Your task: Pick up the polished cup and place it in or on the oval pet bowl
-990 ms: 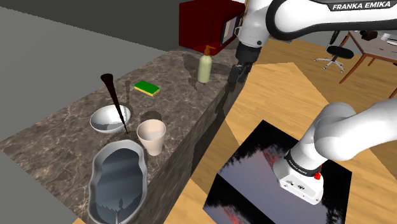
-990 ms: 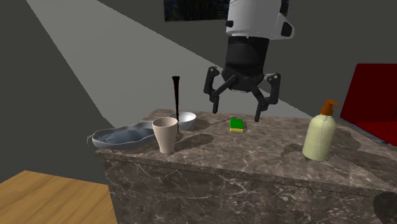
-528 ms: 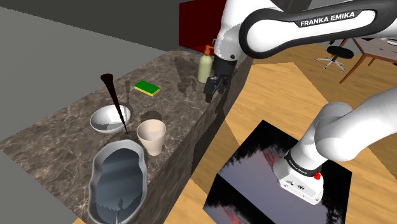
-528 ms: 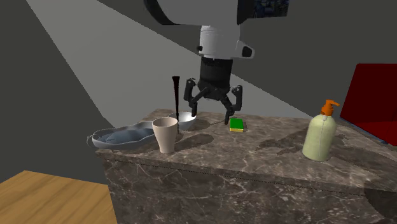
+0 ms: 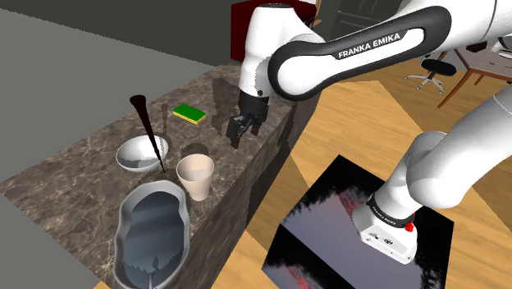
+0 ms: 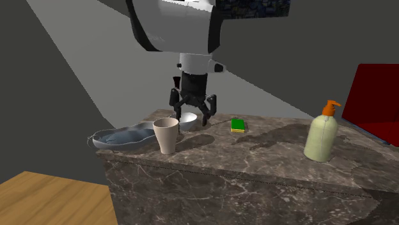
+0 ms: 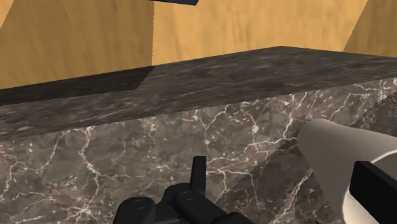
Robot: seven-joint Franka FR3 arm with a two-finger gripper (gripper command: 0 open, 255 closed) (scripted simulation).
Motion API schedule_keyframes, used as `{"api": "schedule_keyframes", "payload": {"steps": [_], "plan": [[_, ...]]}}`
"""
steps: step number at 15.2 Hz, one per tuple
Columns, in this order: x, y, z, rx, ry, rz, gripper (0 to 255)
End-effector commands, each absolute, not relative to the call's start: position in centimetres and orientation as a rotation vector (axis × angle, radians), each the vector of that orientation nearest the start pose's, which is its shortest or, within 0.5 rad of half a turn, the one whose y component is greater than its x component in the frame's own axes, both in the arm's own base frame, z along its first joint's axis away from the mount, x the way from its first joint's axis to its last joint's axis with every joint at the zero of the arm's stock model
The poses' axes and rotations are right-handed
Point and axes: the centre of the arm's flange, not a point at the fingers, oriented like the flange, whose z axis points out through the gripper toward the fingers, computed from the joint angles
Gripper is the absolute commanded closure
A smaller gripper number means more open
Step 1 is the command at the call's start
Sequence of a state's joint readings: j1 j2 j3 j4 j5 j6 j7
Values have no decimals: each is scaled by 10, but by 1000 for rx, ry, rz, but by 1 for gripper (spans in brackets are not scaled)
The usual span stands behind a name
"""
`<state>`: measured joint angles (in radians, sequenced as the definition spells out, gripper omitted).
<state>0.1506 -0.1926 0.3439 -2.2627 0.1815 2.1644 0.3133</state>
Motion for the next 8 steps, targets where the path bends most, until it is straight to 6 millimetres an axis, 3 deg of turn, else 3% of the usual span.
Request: {"api": "schedule_keyframes", "payload": {"steps": [1, 8], "plan": [[443, 267, 433, -3015, -120, -76, 0], [477, 335, 403, -2998, -108, -104, 0]]}}
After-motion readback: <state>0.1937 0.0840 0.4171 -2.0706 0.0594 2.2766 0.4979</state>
